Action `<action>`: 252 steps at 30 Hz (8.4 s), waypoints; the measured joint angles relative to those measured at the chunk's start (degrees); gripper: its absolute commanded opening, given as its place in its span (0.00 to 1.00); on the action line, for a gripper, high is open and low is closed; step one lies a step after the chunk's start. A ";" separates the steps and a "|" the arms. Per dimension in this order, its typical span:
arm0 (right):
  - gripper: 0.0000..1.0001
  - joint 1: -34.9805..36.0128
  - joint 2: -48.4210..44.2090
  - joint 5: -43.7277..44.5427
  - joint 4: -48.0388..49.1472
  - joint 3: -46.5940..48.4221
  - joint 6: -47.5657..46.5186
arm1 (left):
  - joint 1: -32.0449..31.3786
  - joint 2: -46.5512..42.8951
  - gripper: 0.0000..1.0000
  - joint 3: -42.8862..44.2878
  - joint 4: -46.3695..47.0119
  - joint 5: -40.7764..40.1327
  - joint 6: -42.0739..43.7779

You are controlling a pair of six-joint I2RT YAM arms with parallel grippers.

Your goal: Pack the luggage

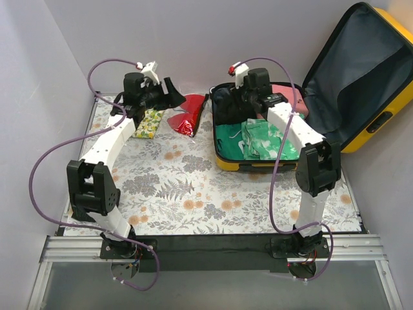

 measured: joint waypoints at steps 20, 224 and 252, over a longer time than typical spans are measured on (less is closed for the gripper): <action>0.98 -1.40 14.43 1.36 0.20 3.13 -3.50 | 35.43 -15.10 0.77 -15.04 -43.06 5.11 40.89; 0.82 27.50 14.88 -15.23 1.33 6.51 16.46 | 53.90 -3.28 0.63 -12.96 -53.27 17.88 57.99; 0.24 27.08 12.04 -17.27 3.56 -10.45 18.69 | 35.06 -2.34 0.64 -31.01 -37.13 6.45 35.69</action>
